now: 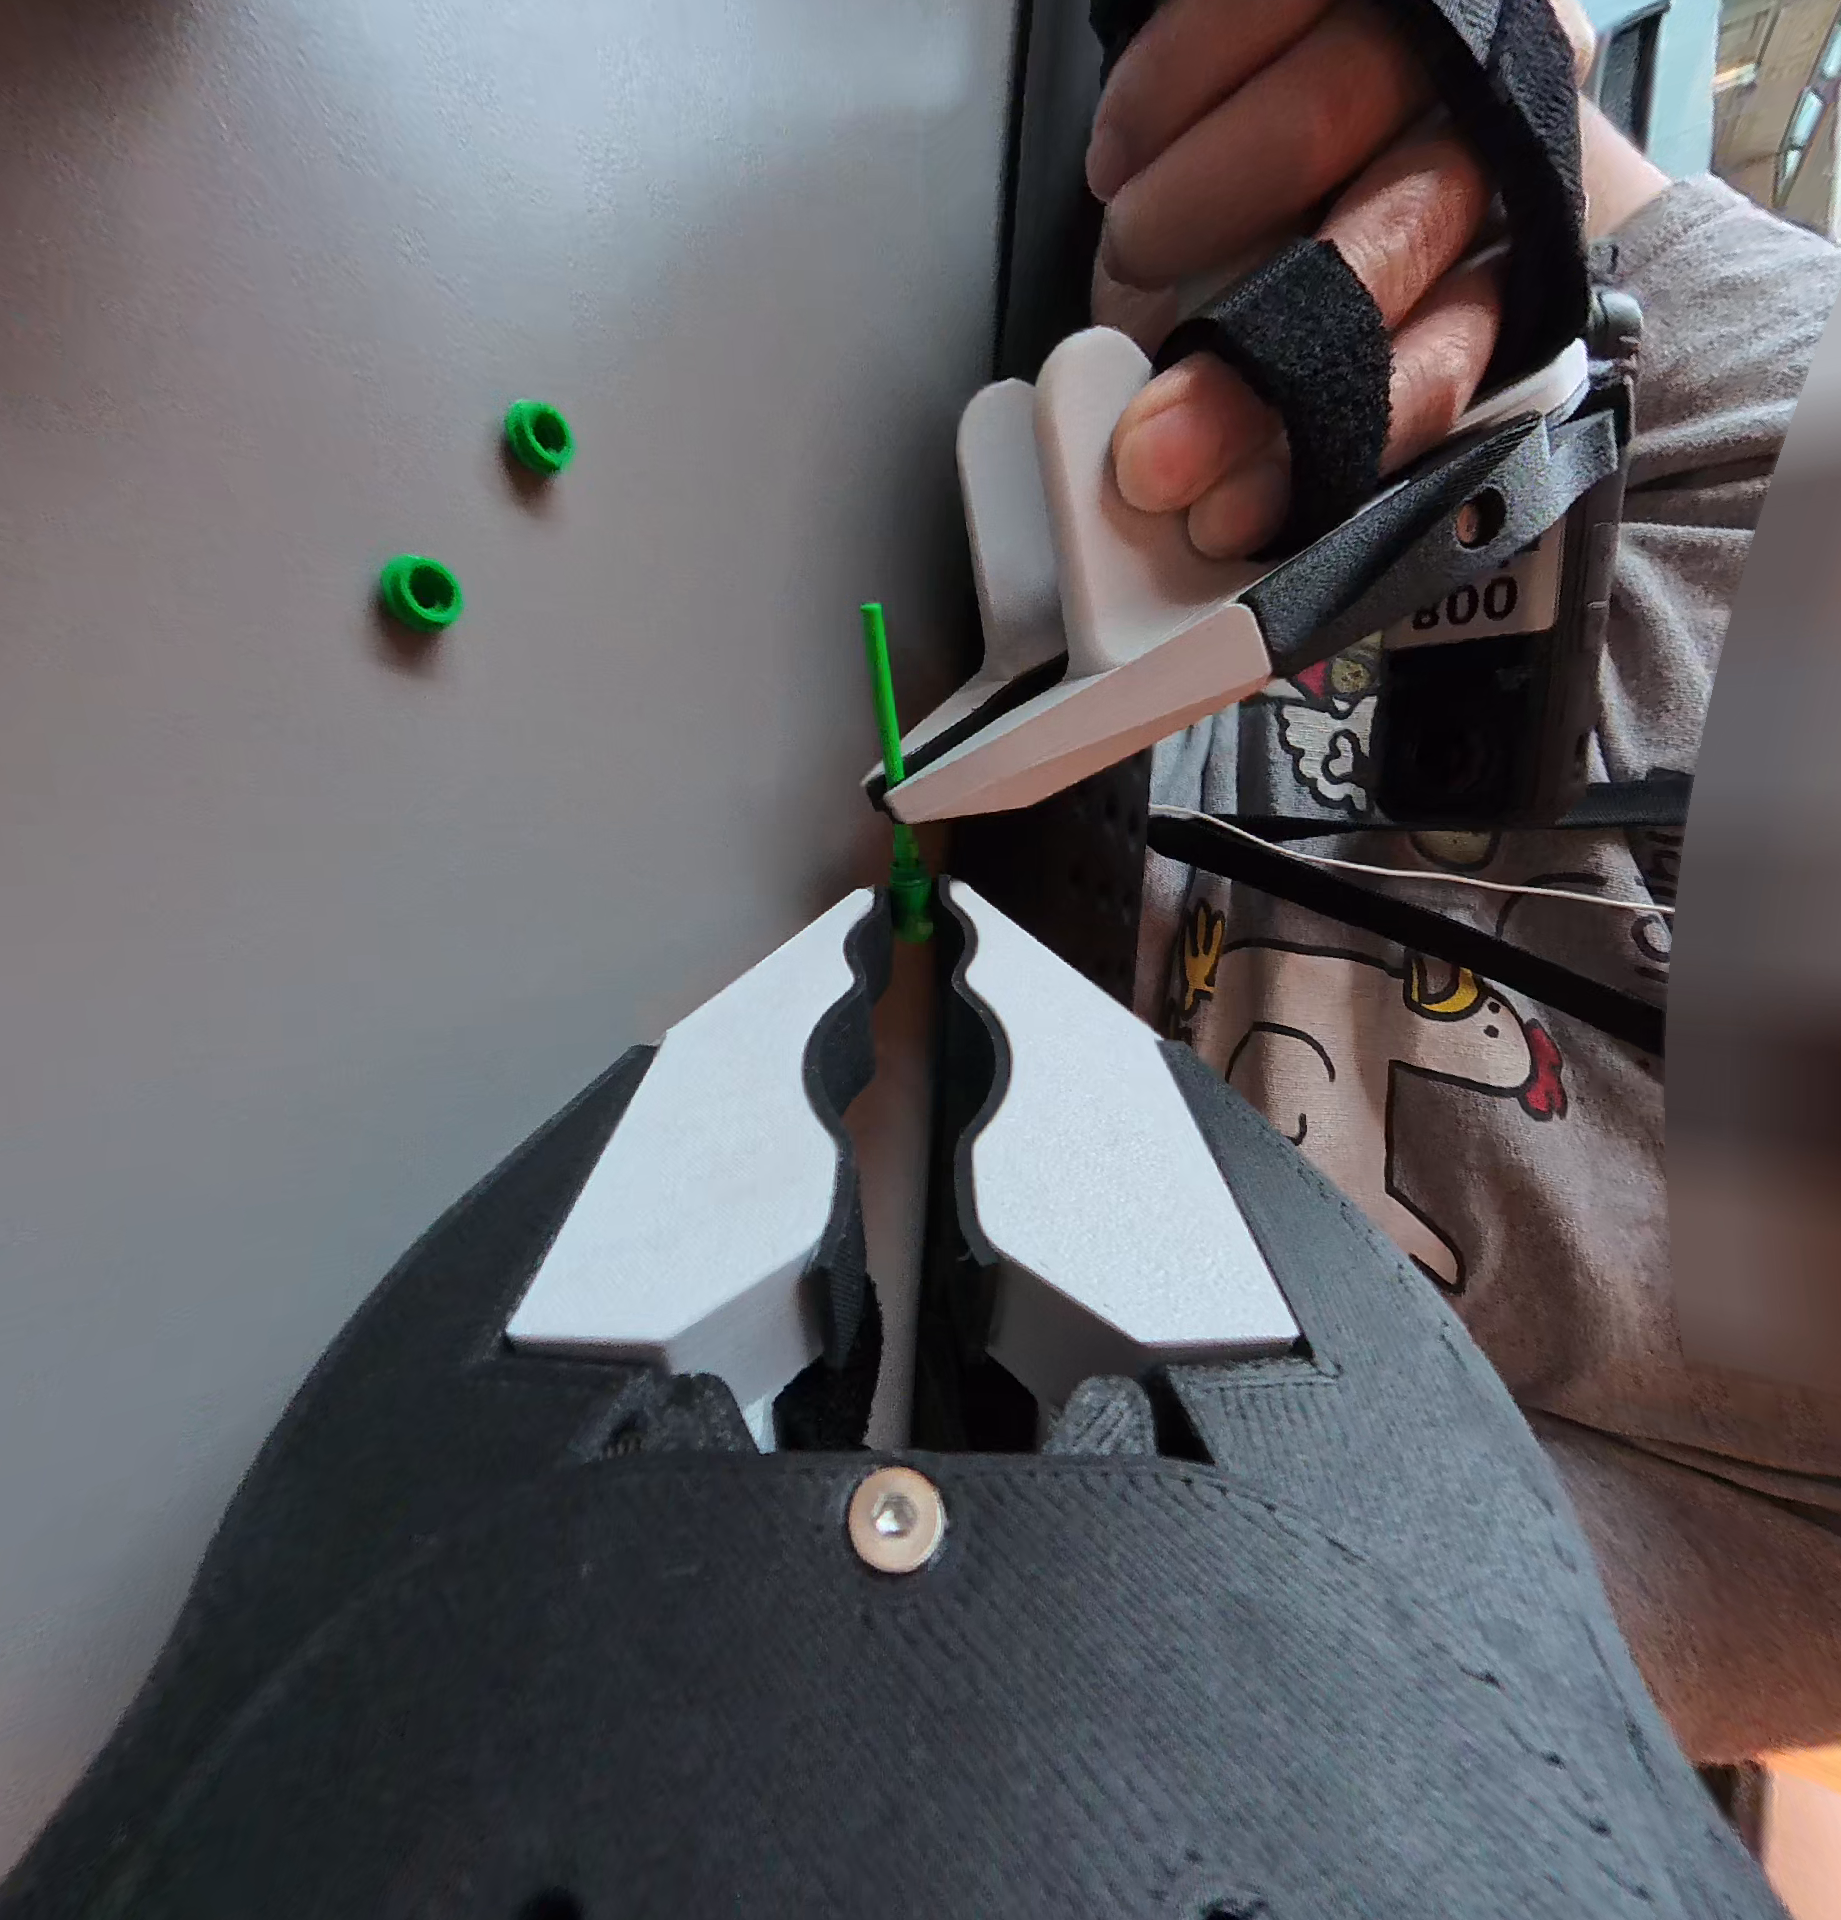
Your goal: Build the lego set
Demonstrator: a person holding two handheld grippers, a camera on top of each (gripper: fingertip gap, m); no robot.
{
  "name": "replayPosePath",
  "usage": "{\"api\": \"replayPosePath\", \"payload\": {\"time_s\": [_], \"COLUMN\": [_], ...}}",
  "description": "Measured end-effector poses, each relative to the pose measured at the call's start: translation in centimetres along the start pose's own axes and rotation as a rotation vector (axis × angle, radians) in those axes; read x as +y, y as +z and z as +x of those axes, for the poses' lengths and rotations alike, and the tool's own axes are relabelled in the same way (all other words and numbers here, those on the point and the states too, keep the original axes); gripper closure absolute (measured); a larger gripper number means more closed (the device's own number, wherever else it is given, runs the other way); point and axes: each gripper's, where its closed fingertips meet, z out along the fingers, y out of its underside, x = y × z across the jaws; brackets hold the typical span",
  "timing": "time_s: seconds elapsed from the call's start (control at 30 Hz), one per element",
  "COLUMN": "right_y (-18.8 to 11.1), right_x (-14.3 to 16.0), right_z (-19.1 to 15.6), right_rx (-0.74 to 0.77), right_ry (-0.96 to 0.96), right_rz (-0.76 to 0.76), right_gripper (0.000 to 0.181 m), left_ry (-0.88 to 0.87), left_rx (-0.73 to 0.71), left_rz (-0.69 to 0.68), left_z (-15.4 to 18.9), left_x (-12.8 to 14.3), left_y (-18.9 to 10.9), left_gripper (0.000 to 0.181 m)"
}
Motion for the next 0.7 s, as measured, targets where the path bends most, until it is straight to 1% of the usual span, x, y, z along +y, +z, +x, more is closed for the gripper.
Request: {"api": "replayPosePath", "payload": {"time_s": [0.03, 0.13, 0.2, 0.23, 0.3, 0.33, 0.37, 0.43, 0.5, 0.57, 0.63, 0.7], "right_y": [0.2, -0.3, -1.1, -1.6, -2.3, -2.6, -2.9, -3.7, -5.0, -6.7, -8.6, -10.2], "right_x": [0.4, 1.5, 2.0, 2.2, 3.2, 3.8, 4.3, 5.1, 5.7, 6.4, 7.0, 7.1], "right_z": [0.2, 2.2, 3.6, 4.3, 5.4, 5.9, 6.3, 7.3, 8.8, 10.5, 12.2, 13.5], "right_rx": [0.005, 0.115, 0.173, 0.202, 0.25, 0.278, 0.304, 0.352, 0.406, 0.451, 0.484, 0.472], "right_ry": [0.009, -0.013, 0.031, 0.053, 0.083, 0.091, 0.095, 0.123, 0.242, 0.44, 0.659, 0.874], "right_rz": [-0.019, -0.021, -0.004, 0.002, -0.018, -0.033, -0.048, -0.052, -0.008, 0.078, 0.206, 0.366], "right_gripper": [0.181, 0.18, 0.178, 0.178, 0.177, 0.173, 0.171, 0.172, 0.174, 0.174, 0.172, 0.164], "left_ry": [-0.001, 0.03, 0.075, 0.096, 0.147, 0.16, 0.168, 0.165, 0.188, 0.27, 0.379, 0.489], "left_rx": [-0.006, 0.013, 0.026, 0.034, 0.002, -0.006, -0.006, -0.026, -0.036, -0.063, -0.083, -0.126], "left_rz": [0.021, 0.143, 0.198, 0.212, 0.217, 0.216, 0.222, 0.258, 0.352, 0.481, 0.578, 0.641], "left_z": [-0.1, 0.8, 1.7, 2.2, 2.3, 2.4, 2.5, 2.1, 2.2, 2.8, 3.8, 4.8], "left_x": [-0.3, -2.0, -2.8, -3.0, -3.0, -3.0, -3.0, -3.5, -4.8, -6.4, -7.4, -8.1], "left_y": [-0.2, -1.5, -2.1, -2.3, -2.5, -2.6, -2.7, -3.3, -4.5, -6.3, -7.6, -8.1], "left_gripper": [0.176, 0.176, 0.176, 0.176, 0.176, 0.176, 0.176, 0.176, 0.176, 0.176, 0.176, 0.176]}}
